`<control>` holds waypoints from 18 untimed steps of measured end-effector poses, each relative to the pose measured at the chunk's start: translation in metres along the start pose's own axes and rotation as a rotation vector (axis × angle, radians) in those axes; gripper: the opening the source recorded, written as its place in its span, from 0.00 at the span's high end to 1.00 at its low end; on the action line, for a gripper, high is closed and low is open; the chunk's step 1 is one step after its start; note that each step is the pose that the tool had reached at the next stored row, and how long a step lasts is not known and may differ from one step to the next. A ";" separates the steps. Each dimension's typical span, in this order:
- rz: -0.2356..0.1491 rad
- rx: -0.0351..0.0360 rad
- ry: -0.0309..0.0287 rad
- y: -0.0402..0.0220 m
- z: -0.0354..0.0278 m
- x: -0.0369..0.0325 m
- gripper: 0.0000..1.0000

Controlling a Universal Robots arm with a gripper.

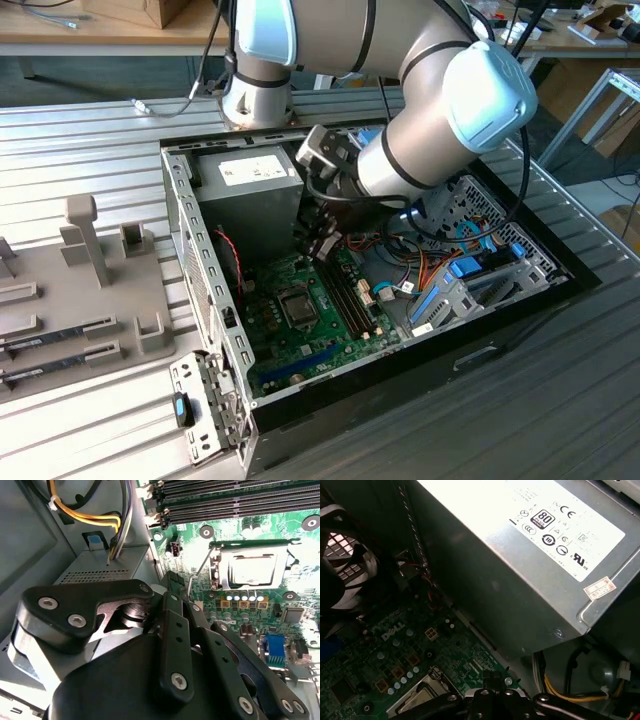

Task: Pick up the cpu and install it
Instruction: 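Close the cpu cover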

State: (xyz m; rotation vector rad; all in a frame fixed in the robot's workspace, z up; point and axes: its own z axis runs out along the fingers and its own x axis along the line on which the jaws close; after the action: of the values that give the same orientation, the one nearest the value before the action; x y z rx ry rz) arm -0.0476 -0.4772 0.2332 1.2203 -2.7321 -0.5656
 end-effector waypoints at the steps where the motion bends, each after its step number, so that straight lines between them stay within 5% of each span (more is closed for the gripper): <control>1: -0.002 -0.0001 0.0009 -0.0001 -0.0002 0.0002 0.89; 18: -0.010 0.0000 0.0046 -0.0020 -0.0098 0.0055 0.89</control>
State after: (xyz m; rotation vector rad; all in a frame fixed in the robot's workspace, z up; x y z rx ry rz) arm -0.0476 -0.4853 0.2412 1.2339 -2.7239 -0.5631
